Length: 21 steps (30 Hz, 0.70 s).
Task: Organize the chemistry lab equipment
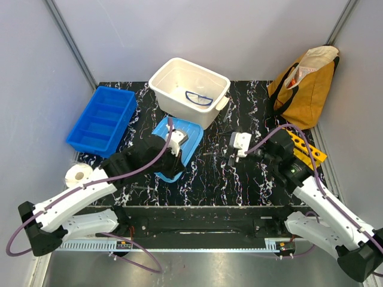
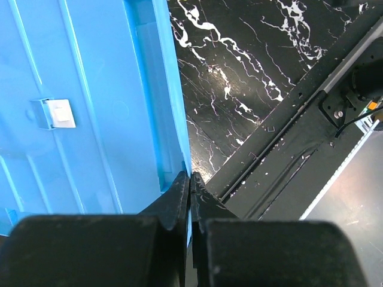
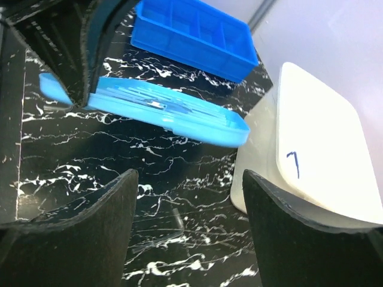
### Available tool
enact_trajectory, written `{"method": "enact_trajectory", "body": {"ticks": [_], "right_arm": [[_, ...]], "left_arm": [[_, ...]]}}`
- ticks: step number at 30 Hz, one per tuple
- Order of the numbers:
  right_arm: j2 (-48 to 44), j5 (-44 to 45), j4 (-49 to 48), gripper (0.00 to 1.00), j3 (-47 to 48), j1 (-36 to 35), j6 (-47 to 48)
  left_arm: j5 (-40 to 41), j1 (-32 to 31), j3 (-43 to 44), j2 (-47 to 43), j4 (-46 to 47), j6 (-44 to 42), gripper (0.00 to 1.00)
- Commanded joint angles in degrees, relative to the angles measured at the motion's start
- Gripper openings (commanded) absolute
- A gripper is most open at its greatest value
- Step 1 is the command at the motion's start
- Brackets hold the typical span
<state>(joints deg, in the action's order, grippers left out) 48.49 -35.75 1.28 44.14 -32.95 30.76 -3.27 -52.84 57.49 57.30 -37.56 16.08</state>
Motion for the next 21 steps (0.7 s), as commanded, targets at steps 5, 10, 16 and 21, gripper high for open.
{"method": "enact_trajectory", "body": {"ticks": [5,10,16,21], "right_arm": [[4.33,6.02,10.14,0.75,7.71,-9.4,24.33],[10.65,16.39,14.27,0.75,12.19,-19.06,31.27],[16.01,21.32,13.4,0.75,14.65,-24.35,36.9],[20.41,26.24,12.44,0.73,15.1,-27.51,41.12]], "left_arm": [[-2.88,-0.16,-1.07,-4.21,4.51,-1.84,0.0],[-3.06,-0.16,-1.07,-4.65,4.52,-2.01,0.0],[-4.2,-0.16,-1.33,-5.0,4.6,-1.93,0.0],[-4.29,-0.25,-1.24,-5.62,4.69,-1.93,0.0]]}}
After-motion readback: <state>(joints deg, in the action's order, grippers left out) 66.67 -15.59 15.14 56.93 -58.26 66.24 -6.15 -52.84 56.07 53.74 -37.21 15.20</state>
